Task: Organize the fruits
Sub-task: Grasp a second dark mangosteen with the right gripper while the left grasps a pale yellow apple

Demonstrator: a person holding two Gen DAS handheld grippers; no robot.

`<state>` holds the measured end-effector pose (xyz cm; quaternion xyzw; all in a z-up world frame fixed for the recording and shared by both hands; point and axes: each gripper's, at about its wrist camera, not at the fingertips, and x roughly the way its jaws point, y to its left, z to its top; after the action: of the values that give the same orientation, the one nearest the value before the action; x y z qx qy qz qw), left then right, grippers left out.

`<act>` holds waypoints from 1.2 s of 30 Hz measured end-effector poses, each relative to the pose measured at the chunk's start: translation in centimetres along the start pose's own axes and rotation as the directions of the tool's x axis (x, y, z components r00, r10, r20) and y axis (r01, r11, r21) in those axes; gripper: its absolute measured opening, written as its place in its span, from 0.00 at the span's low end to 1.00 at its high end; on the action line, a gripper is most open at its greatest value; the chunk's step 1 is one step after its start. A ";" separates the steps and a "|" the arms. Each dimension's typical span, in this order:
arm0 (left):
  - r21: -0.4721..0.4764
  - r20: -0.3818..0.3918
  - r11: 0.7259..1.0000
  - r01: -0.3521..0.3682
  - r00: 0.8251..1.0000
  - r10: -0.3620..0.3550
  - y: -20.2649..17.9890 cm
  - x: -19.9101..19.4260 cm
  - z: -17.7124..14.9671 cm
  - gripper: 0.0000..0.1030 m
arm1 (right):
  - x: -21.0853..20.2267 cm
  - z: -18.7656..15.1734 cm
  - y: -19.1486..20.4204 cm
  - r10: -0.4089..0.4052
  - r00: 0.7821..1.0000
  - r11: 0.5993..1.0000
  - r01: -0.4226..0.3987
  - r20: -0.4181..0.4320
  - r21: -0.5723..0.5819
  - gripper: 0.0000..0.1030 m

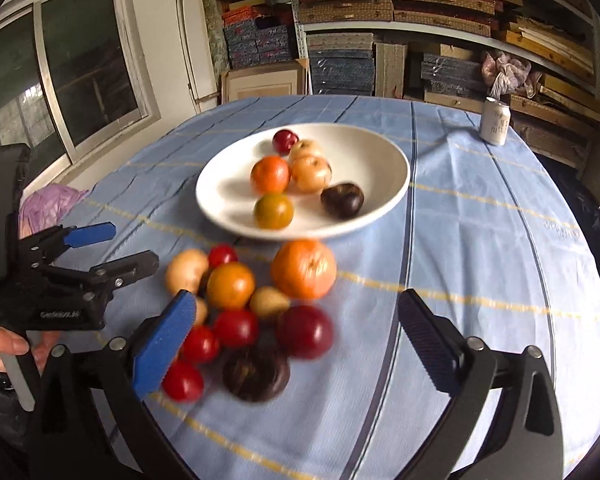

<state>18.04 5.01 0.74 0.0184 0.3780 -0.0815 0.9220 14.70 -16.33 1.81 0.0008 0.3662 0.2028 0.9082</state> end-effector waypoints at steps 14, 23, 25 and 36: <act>0.145 -0.114 0.989 -0.003 0.993 0.020 -3.7 1.5 -4.7 0.97 | 3.1 -3.9 0.7 -0.029 0.982 0.999 0.021 -0.187 -0.044 0.96; 0.187 -0.119 0.979 0.082 0.991 -0.060 -4.3 1.9 -4.2 0.60 | 2.8 -3.4 3.0 -0.014 0.985 0.994 -0.005 -0.171 -0.113 0.50; 0.198 -0.119 0.974 0.108 0.989 -0.086 -4.7 1.8 -4.3 0.44 | 2.8 -3.5 3.7 -0.024 0.986 0.991 0.001 -0.167 -0.136 0.43; 0.201 -0.049 0.970 0.139 0.990 -0.131 -4.9 -0.6 -4.6 0.40 | 1.5 -3.9 5.0 -0.038 0.990 0.982 0.013 -0.134 -0.187 0.43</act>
<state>13.64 0.71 -1.95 0.0888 0.3844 -0.1821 0.9007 11.27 -11.75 -1.31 -0.1024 0.4071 0.2238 0.8796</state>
